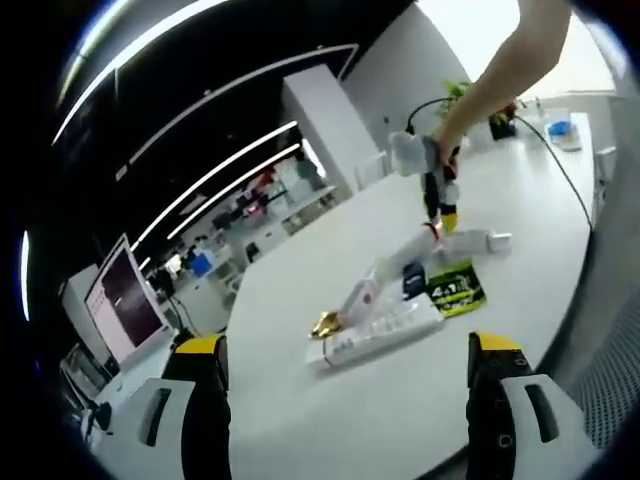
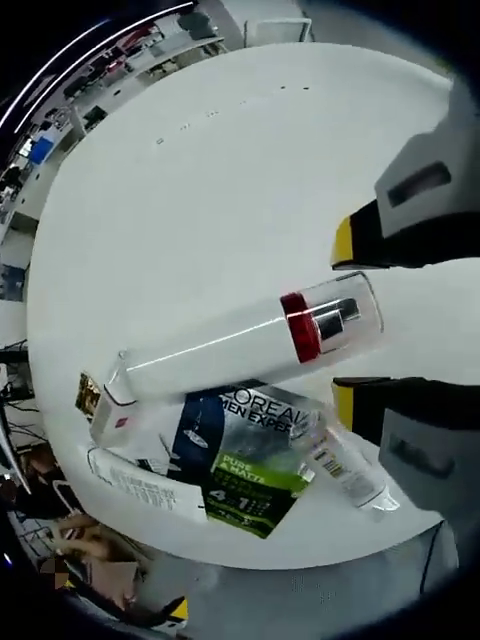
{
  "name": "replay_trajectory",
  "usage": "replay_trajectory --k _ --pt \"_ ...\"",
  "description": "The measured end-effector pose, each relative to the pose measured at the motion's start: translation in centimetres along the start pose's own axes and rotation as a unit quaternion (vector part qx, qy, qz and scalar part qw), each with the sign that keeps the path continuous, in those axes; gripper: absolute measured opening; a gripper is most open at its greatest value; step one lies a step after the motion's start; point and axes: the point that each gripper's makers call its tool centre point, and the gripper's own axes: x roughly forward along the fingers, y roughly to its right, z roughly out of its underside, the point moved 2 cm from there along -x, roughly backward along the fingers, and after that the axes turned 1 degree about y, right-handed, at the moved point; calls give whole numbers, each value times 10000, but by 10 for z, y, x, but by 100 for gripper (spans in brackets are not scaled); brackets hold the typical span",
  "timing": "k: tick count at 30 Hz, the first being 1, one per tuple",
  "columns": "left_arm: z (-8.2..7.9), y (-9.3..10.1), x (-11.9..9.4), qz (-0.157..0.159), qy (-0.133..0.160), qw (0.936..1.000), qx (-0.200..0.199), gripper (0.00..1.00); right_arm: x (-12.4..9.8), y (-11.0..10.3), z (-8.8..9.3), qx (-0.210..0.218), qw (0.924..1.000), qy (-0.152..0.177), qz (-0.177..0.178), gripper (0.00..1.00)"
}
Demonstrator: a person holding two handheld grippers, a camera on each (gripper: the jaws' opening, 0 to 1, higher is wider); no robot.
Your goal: Arrange the skincare products in the storage area until every visible bottle or jar stands upright without overlapping.
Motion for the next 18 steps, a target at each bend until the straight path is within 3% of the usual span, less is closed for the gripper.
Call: replay_trajectory --k 11,18 --pt "0 2 0 65 9 10000 -24 97 7 -2 -3 6 9998 -29 -201 41" --pt "2 4 1 127 -56 9999 -22 97 9 -3 -6 -222 9990 -285 -278 38"
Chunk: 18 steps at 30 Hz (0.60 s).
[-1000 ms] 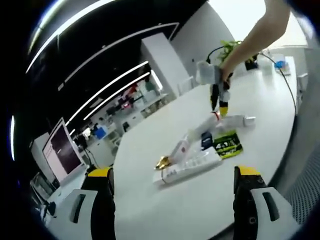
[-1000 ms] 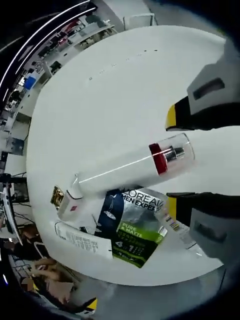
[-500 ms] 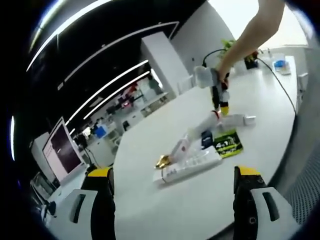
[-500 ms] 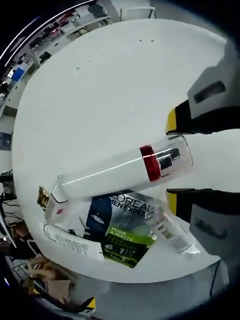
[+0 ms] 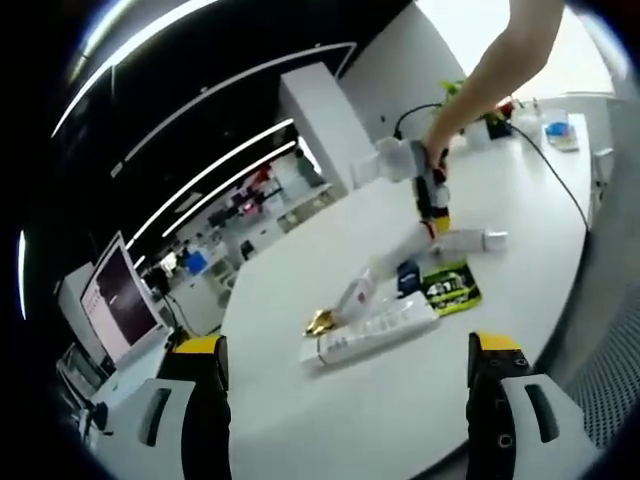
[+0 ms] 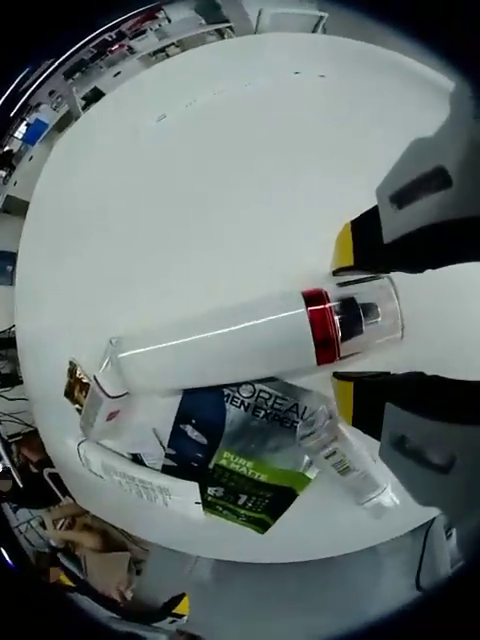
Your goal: Arrange the skincare products in the storage area until every visible bottle or jar stands upright without overlapping.
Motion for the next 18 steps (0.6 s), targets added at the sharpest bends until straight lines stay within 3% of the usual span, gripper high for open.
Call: replay_trajectory --k 11,15,18 --pt "2 3 1 103 -77 9999 50 97 0 -6 -1 -309 9995 -21 -24 36" --pt "1 4 1 163 -79 9998 45 97 0 -13 -4 -545 9981 -286 -70 30" --pt "2 4 2 187 -144 9997 68 97 1 -13 -6 -480 9976 -496 -35 30"
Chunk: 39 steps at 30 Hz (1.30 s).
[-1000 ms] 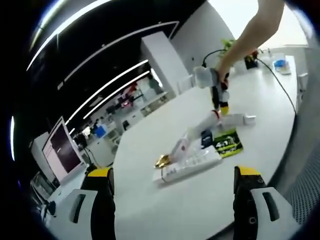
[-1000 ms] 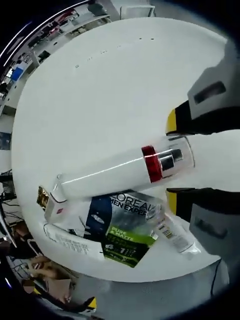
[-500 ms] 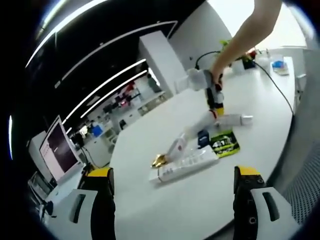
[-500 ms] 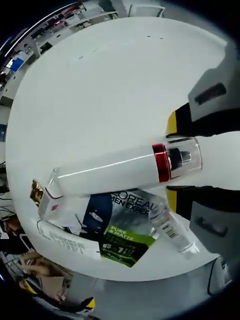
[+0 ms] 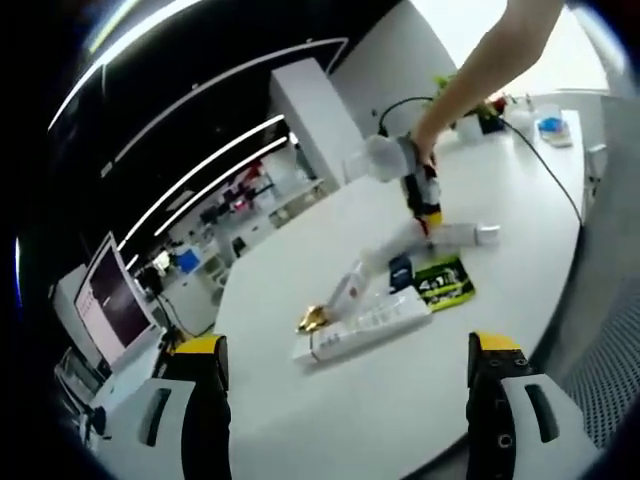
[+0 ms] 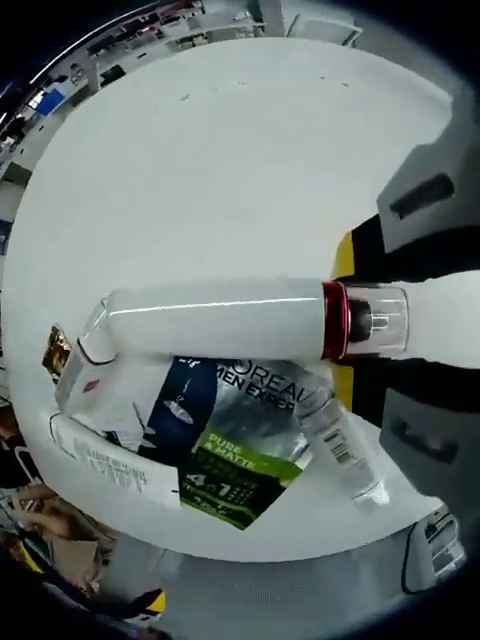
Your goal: Arrange the skincare products in the storage area until every visible bottle or jar stands upright without overlapping.
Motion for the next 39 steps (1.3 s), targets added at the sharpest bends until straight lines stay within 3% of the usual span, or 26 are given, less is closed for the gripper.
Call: replay_trajectory --k 7,15,23,30,39 --pt "-6 -4 0 32 83 10000 -25 97 1 -4 -2 -280 9990 -336 97 28" --pt "-23 -11 11 158 265 9994 182 97 -1 -7 -4 -678 9942 -583 597 27" --pt "-34 -12 33 589 191 9973 401 97 -4 -7 -2 -773 9907 -376 1056 27" --pt "-47 -20 64 766 261 9964 236 97 -6 -4 -1 -831 9878 -288 1283 27" --pt "-62 -15 110 1099 193 9905 805 96 -6 -5 1 -635 9892 -57 1323 27"
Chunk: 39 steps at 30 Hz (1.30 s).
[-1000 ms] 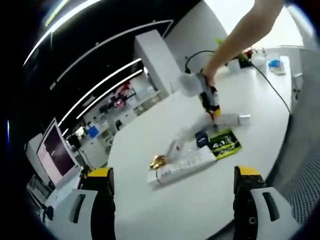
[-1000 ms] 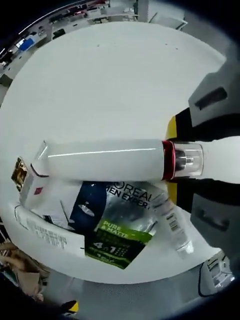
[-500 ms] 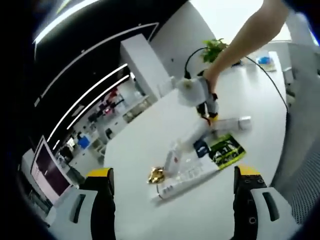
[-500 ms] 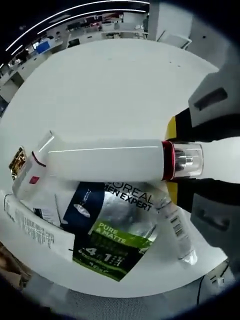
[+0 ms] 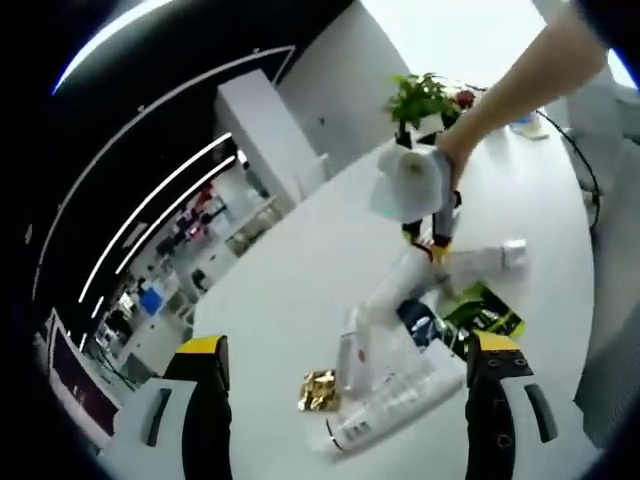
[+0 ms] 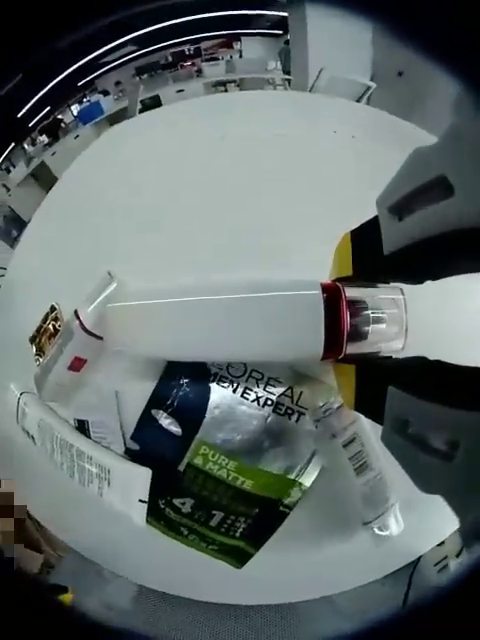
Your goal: Arrange the skincare products in the storage area until every visible bottle or jar stands upright without overlapping.
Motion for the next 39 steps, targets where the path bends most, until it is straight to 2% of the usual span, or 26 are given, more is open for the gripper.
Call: replay_trajectory --k 6,7,9,19,22,24,30,31,32,34,39 --pt "-3 1 27 269 -113 9992 262 96 1 2 2 23 9996 252 134 27" --pt "-2 1 32 311 -196 9986 386 96 1 3 3 42 9995 280 159 27" --pt "-6 -1 41 323 -170 9978 553 97 0 1 2 46 9993 320 200 27" --pt "-17 -15 88 546 -162 9954 770 87 0 1 -1 14 9987 397 312 27" --pt "-19 -9 99 728 -170 9937 837 81 -1 0 -1 -33 9986 392 351 27" --pt "-20 -5 106 801 -164 9925 905 80 -2 -1 -2 -61 9985 391 372 27" --pt "-20 13 124 1275 -292 9876 868 68 -3 -2 -2 -80 9987 360 338 27" --pt "-18 19 126 1467 -374 9846 879 65 -3 -3 -2 -81 9988 360 328 27" --pt "-18 19 128 1438 -367 9853 847 64 -3 -3 -2 -80 9988 361 317 27" --pt "-16 24 133 1583 -413 9833 796 65 -2 -1 -2 -86 9989 369 293 27" --pt "-11 39 141 1933 -541 9731 1134 57 -2 -2 -2 -76 9988 384 296 27"
